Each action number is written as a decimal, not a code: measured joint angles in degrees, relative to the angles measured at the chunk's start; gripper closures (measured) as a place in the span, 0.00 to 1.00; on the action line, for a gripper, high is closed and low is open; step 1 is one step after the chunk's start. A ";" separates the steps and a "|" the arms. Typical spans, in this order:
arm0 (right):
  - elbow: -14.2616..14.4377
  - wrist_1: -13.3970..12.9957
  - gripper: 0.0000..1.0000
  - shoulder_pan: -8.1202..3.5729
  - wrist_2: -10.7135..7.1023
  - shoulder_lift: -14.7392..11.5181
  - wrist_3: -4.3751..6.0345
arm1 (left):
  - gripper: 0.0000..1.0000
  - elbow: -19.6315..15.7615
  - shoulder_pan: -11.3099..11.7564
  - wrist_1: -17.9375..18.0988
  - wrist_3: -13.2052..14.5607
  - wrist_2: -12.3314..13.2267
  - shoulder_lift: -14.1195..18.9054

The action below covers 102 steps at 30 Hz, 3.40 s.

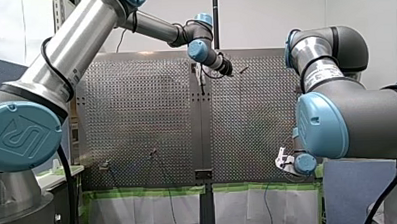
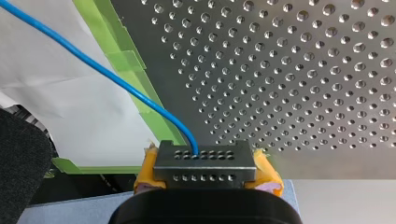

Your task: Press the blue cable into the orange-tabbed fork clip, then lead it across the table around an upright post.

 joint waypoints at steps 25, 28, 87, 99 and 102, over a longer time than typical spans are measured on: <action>0.01 0.09 1.00 0.04 -0.06 0.04 -0.75 | 0.00 0.01 -0.17 0.11 7.70 -7.04 0.12; -0.01 0.10 1.00 0.05 -0.03 0.03 -0.86 | 0.00 0.02 -0.17 0.11 7.70 -7.02 0.12; 2.04 14.54 1.00 2.18 -2.92 -14.70 5.95 | 0.00 -5.96 -6.06 -2.09 9.85 -9.91 7.55; 1.71 15.28 1.00 2.04 -3.84 -20.02 7.62 | 0.00 -6.50 -7.37 -2.23 9.27 -10.05 8.23; 1.28 15.65 1.00 2.04 -4.40 -21.42 7.69 | 0.00 -6.50 -7.43 -2.21 9.17 -9.94 8.22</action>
